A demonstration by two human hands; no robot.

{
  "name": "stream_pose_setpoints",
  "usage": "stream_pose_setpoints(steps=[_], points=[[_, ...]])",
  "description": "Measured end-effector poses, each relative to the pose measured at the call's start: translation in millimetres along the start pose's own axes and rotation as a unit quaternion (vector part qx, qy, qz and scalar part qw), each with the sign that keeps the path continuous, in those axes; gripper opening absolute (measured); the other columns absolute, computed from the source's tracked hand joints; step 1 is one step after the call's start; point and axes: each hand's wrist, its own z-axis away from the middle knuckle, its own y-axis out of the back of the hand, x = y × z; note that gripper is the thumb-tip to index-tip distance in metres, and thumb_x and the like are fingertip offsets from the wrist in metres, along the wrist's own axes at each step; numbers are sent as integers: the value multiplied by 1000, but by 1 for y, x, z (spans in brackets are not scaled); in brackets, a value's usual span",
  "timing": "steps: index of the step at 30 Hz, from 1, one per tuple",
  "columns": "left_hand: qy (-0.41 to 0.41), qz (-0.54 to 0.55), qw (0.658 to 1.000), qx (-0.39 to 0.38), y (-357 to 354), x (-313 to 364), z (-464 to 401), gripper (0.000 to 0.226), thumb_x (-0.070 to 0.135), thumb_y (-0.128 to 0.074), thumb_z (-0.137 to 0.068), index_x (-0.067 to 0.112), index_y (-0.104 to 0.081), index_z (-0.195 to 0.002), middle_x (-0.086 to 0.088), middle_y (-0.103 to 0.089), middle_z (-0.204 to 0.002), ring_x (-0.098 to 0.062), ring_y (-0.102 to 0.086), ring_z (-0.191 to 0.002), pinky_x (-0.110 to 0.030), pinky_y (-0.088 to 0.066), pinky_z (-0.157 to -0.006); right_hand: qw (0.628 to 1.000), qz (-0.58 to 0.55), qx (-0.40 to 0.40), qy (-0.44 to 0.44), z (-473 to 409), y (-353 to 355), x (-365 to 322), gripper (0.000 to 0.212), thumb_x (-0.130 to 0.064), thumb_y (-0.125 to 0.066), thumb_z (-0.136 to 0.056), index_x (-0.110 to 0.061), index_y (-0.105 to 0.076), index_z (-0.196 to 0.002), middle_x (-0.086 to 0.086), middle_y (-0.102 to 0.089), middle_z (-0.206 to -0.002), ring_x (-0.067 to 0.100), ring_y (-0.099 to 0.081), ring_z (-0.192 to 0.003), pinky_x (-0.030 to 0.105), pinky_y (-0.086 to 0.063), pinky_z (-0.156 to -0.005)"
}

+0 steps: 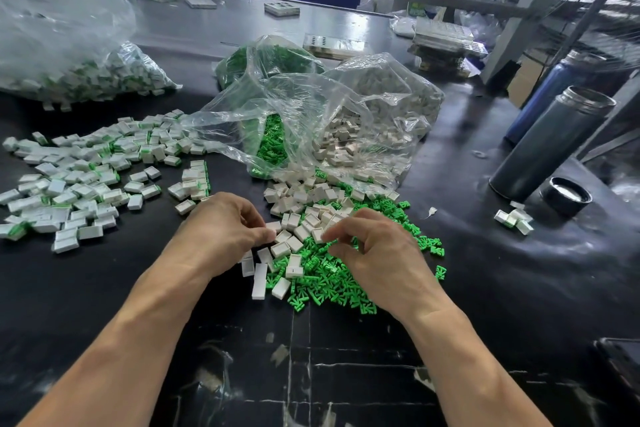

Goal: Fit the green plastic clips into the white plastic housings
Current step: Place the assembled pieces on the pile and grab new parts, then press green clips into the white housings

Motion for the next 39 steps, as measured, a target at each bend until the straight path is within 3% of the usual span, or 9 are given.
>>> stream_pose_setpoints(steps=[6,10,14,18,20,23,28,32,39], points=[[-13,38,999,4,3,5,5,21,41,-86,-79,22,-77,-78,6,-76,-76,-14,-71,-78,-28,-52,-69,997,62,-9,33,-4,-7,-5,11,-38,-72,-96,-42,-73,-106,-24,-56,-108,0,-51,-106,20,-37,-95],[-36,172,984,-12,6,12,10,15,30,-83,-83,16,-77,-86,4,-78,-77,-4,-72,-66,-15,-51,-56,992,105,-18,60,-5,-7,-7,9,-38,-70,-97,-39,-71,-105,-20,-56,-111,5,-53,-111,25,-41,-99],[-60,325,943,-38,6,17,15,23,24,-84,-76,7,-77,-90,-6,-79,-82,-5,-66,-59,-12,-49,-50,993,92,-11,78,-6,-7,-7,6,-38,-67,-98,-36,-68,-104,-20,-56,-111,2,-54,-105,18,-39,-92],[-95,372,921,-67,0,21,16,36,29,-84,-71,5,-75,-96,-11,-79,-90,-11,-66,-63,-26,-49,-53,997,-30,35,63,-4,-7,-6,9,-28,-67,-99,-32,-61,-103,-21,-61,-92,-10,-59,-86,5,-43,-74],[-106,380,916,-77,-4,21,17,36,32,-84,-70,8,-76,-96,-10,-79,-91,-12,-66,-66,-31,-48,-60,988,-129,67,43,-4,-7,-6,8,-24,-69,-97,-28,-63,-101,-15,-66,-84,-6,-63,-83,7,-47,-71],[-116,385,911,-95,-9,24,19,30,34,-85,-70,15,-78,-92,-9,-79,-90,-13,-64,-68,-29,-48,-63,961,-257,103,12,-4,-8,-5,13,-19,-73,-95,-31,-69,-96,-16,-71,-88,0,-66,-79,11,-50,-71],[-140,387,905,-108,-16,27,21,29,30,-86,-70,14,-78,-92,-15,-75,-86,-13,-61,-66,-24,-51,-59,915,-381,128,7,-6,-7,-6,20,-9,-74,-94,-28,-74,-100,-1,-75,-90,9,-65,-74,20,-50,-63],[-140,383,908,-93,-20,28,23,30,27,-85,-71,10,-76,-95,-21,-75,-91,-16,-63,-69,-24,-52,-57,898,-420,130,16,-4,-6,-8,17,-6,-76,-90,-20,-75,-100,3,-76,-89,10,-66,-71,21,-52,-60],[-144,375,911,-92,-23,29,21,24,18,-83,-78,7,-75,-97,-6,-72,-76,-11,-61,-63,-21,-50,-55,907,-404,118,22,-4,-9,-8,16,-4,-77,-90,-18,-77,-96,3,-75,-81,15,-65,-69,30,-56,-63]])
